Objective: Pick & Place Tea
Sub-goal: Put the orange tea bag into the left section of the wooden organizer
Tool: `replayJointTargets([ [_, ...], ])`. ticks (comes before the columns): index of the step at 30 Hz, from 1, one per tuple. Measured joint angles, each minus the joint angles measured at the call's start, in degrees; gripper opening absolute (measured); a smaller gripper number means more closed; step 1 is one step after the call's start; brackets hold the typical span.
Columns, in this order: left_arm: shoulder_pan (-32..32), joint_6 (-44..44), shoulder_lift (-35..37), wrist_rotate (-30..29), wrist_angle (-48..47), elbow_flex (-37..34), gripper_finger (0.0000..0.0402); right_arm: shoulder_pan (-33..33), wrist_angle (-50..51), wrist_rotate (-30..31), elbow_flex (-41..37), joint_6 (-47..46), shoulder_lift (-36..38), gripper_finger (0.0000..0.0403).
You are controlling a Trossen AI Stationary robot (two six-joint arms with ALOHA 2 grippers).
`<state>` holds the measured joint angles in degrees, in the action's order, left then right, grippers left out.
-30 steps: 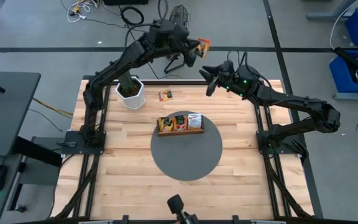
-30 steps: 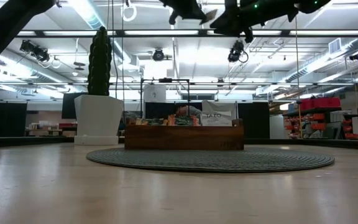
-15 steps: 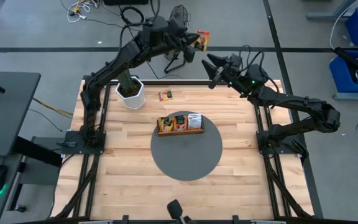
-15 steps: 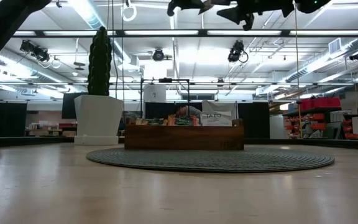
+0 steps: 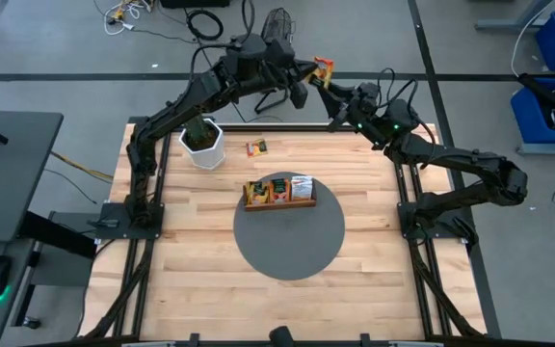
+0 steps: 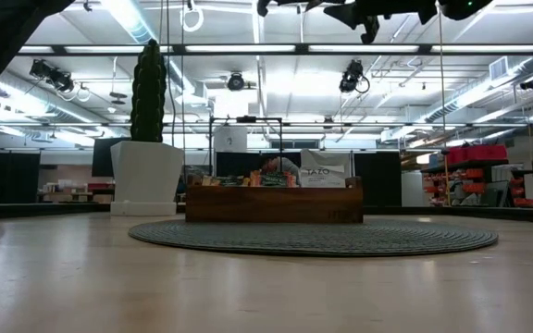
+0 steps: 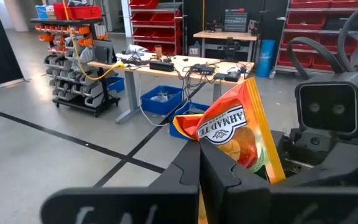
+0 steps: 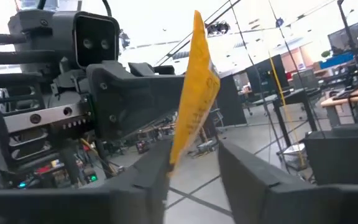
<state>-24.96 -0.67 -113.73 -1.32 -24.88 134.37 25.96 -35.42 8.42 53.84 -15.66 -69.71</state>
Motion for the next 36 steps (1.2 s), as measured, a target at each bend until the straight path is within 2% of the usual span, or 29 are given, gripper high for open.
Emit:
replayJointTargets([
  [6,0.2,0.0,0.0,0.0,-0.3,0.0,0.0003,0.2,0.5,-3.1,0.0,-0.6,0.0,0.0015],
  [11,0.2,-1.6,0.0,0.0,-1.4,0.0,0.002,0.5,3.1,-3.0,0.0,-5.0,0.4,0.0004],
  [16,-0.3,-4.5,0.8,0.1,-5.1,0.0,0.0039,0.8,10.1,-3.2,0.0,-5.0,3.8,0.0002],
  [19,-0.7,-6.9,1.4,-0.2,-8.6,0.1,0.0053,1.4,19.4,-3.5,0.2,-5.1,7.1,0.0001],
  [24,-1.3,-9.3,2.1,0.6,-17.0,0.1,0.008,1.8,43.6,-6.1,5.3,-3.7,9.8,0.0001],
  [27,-1.4,-9.4,2.1,5.0,-21.6,0.0,0.01,1.8,56.7,-8.5,9.5,-1.7,9.3,0.0001],
  [30,-1.1,-10.5,1.8,10.0,-24.2,0.1,0.0121,1.8,65.8,-11.7,13.6,-0.1,8.0,0.0],
  [36,0.5,-13.8,1.6,13.6,-26.3,0.0,0.0159,1.7,80.9,-16.9,22.1,3.3,3.1,0.0],
])
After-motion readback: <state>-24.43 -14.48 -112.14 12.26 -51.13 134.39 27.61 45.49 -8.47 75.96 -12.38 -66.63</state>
